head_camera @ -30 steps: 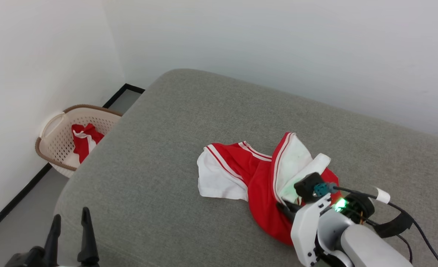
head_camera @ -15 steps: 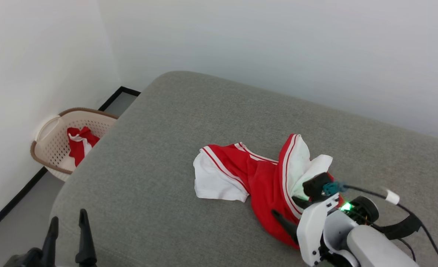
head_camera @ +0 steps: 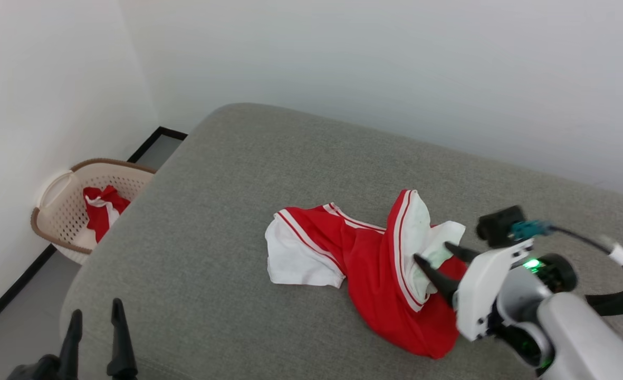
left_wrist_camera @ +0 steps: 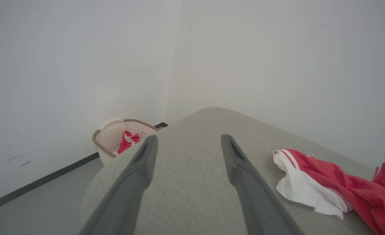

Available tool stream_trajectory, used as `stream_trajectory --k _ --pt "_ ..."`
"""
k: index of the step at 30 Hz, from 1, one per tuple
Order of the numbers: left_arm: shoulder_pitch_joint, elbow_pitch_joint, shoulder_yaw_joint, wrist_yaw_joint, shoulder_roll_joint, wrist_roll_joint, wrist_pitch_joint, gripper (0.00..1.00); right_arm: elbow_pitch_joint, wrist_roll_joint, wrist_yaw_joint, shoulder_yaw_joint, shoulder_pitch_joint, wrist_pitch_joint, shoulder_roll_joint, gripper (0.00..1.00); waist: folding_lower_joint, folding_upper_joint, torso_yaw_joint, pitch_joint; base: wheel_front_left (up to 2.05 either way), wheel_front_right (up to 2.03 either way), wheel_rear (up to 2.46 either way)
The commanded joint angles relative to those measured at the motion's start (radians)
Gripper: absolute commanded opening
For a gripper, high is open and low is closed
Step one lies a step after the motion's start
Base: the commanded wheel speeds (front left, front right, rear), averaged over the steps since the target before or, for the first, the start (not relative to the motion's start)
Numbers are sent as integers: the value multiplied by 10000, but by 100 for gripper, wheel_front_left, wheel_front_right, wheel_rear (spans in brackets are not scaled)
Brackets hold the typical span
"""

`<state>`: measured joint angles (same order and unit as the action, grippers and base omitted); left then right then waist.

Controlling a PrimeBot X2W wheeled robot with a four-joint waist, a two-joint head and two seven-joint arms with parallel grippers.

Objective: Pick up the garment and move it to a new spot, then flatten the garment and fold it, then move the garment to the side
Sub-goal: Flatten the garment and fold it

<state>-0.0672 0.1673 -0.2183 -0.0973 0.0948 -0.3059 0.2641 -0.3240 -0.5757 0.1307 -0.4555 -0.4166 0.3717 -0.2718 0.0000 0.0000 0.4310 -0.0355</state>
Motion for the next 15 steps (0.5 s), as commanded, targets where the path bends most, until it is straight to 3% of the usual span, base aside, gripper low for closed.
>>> stream_trajectory --k 1,7,15 --pt "11 -3 8 -61 -20 73 0 100 8 79 1 115 39 51 -18 100 0 0 22 18 0 0 0" --pt "204 101 192 -137 -97 122 0 100 -579 350 1 1442 -331 529 276 100 0 0 249 174 0 0 0" --pt "440 132 229 -195 -171 220 0 100 -1947 1191 1 2408 -1158 1153 591 100 0 0 565 478 0 0 0"
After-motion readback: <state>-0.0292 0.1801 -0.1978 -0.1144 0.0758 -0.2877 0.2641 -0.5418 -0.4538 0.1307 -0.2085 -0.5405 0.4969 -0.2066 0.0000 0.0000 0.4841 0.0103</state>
